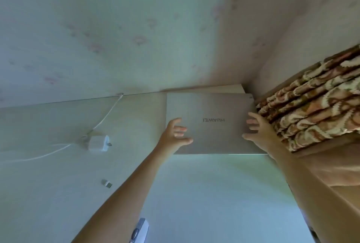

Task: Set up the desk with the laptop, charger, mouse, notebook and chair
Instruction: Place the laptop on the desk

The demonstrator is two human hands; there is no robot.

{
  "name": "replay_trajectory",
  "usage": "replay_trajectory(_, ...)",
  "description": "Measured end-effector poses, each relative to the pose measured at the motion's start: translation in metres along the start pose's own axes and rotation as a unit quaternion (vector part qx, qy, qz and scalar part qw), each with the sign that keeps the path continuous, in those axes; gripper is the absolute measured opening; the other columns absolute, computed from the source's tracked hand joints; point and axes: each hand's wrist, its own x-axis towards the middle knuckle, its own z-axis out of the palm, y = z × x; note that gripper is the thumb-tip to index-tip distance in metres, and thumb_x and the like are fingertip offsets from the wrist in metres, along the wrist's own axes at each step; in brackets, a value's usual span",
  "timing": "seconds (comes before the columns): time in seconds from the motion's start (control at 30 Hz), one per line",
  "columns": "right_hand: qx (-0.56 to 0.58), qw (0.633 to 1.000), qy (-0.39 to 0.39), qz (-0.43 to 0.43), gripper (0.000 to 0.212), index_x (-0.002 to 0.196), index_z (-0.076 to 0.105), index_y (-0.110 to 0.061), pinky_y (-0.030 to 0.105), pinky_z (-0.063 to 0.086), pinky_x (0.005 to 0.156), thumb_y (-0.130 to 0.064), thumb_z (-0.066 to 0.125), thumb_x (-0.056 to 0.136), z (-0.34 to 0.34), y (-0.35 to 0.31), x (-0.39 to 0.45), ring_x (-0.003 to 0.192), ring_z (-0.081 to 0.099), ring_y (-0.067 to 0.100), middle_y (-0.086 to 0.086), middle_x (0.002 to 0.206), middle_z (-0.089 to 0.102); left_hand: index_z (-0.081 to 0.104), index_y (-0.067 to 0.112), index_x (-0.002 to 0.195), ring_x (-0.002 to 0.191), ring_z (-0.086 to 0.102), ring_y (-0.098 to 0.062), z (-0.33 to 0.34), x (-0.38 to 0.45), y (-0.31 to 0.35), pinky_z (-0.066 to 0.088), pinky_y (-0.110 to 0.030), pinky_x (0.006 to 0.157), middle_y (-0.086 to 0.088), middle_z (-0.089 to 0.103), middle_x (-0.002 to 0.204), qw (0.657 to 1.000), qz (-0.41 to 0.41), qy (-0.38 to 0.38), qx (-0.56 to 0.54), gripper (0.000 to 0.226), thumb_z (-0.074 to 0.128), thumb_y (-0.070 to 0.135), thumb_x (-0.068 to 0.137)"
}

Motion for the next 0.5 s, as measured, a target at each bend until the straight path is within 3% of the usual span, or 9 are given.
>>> replay_trajectory(0.13,-0.07,0.997,0.023,0.026,0.091,0.146,0.029,-0.018,0.038,0.039,0.099,0.009,0.073,0.071,-0.003,0.01,0.018,0.135,0.035,0.029,0.01,0.148,0.037,0.032,0.025,0.146,0.135,0.04,-0.015,-0.005,0.022,-0.008,0.032,-0.039,0.112,0.002,0.049,0.143,0.993,0.021,0.067,0.09,0.102,0.09,0.025,0.062)
replay_trajectory(0.23,-0.11,0.993,0.018,0.045,0.1,0.149,0.023,-0.018,0.043,0.035,0.107,0.007,0.076,0.068,0.0,0.018,0.031,0.14,0.028,0.03,0.011,0.154,0.027,0.022,0.026,0.151,0.142,0.029,-0.014,-0.007,0.033,-0.014,0.026,-0.042,0.117,0.006,0.035,0.152,0.995,0.007,0.094,0.04,0.115,0.091,0.025,0.059)
replay_trajectory(0.3,-0.121,0.991,0.019,0.052,0.103,0.15,0.021,-0.018,0.044,0.034,0.109,0.007,0.077,0.067,0.001,0.018,0.037,0.142,0.024,0.031,0.01,0.156,0.023,0.017,0.026,0.152,0.14,0.032,-0.014,-0.008,0.038,-0.013,0.029,-0.041,0.116,0.002,0.029,0.154,0.995,0.01,0.1,-0.009,0.121,0.092,0.017,0.057)
replay_trajectory(0.4,-0.1,0.992,0.031,0.07,0.111,0.151,0.015,-0.018,0.046,0.03,0.112,0.006,0.08,0.065,0.003,0.017,0.047,0.143,0.02,0.03,0.008,0.158,0.019,0.012,0.024,0.152,0.132,0.044,-0.014,-0.011,0.047,-0.01,0.037,-0.04,0.111,0.0,0.039,0.149,0.994,-0.006,0.093,-0.054,0.124,0.09,0.006,0.058)
replay_trajectory(0.5,-0.057,0.992,0.024,0.114,0.121,0.152,0.009,-0.02,0.047,0.028,0.113,0.003,0.085,0.06,0.001,0.012,0.056,0.143,0.022,0.029,0.005,0.158,0.02,0.015,0.024,0.152,0.112,0.056,-0.001,-0.019,0.054,-0.012,0.049,-0.021,0.089,0.004,0.05,0.14,0.992,-0.031,0.084,-0.093,0.118,0.085,-0.003,0.062)
